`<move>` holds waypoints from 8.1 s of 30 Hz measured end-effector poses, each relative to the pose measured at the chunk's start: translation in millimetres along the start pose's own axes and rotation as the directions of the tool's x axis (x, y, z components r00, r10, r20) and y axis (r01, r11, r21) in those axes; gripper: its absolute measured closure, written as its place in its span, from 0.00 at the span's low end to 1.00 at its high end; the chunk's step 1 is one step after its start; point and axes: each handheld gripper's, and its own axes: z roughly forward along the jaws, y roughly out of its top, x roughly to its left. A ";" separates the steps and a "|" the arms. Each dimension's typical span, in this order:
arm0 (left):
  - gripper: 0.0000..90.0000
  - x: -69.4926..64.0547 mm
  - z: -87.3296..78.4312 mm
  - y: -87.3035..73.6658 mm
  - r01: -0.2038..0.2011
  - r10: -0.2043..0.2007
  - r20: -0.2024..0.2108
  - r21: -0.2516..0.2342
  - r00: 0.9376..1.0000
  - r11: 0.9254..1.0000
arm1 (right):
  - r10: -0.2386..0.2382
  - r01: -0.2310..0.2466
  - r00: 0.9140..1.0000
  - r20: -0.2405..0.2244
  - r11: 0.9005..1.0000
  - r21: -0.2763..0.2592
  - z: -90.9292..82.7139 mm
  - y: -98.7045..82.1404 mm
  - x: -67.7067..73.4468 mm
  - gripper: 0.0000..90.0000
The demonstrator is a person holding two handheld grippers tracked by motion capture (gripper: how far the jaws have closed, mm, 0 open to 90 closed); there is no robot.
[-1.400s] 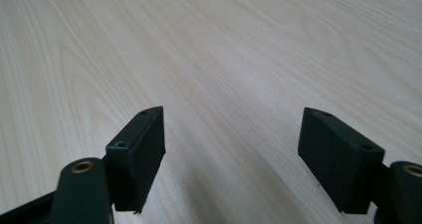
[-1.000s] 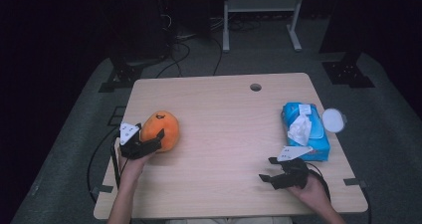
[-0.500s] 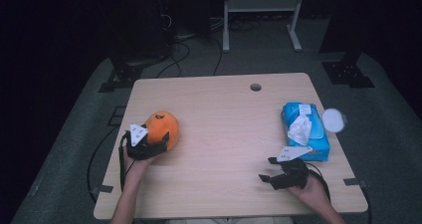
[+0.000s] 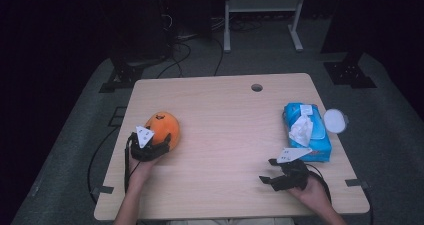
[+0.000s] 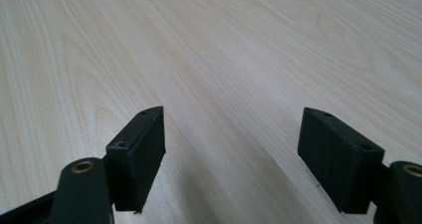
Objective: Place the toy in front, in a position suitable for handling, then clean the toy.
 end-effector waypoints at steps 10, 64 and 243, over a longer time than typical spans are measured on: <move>0.48 2.0 -5.9 5.4 0.052 -0.053 -0.029 -0.039 0.998 0.998 | -0.001 0.001 1.000 -0.002 1.000 -0.010 -1.4 0.6 -0.2 0.28; 0.66 -112.4 -31.7 52.5 0.139 -0.039 0.511 -0.158 0.859 0.978 | 0.044 -0.039 0.998 0.045 0.993 -0.109 -27.8 -0.2 -14.4 0.28; 0.32 -123.9 -19.1 23.0 -0.145 0.135 0.550 -0.027 0.824 0.989 | 0.022 -0.025 1.000 -0.015 0.971 -0.239 15.7 63.6 30.5 0.87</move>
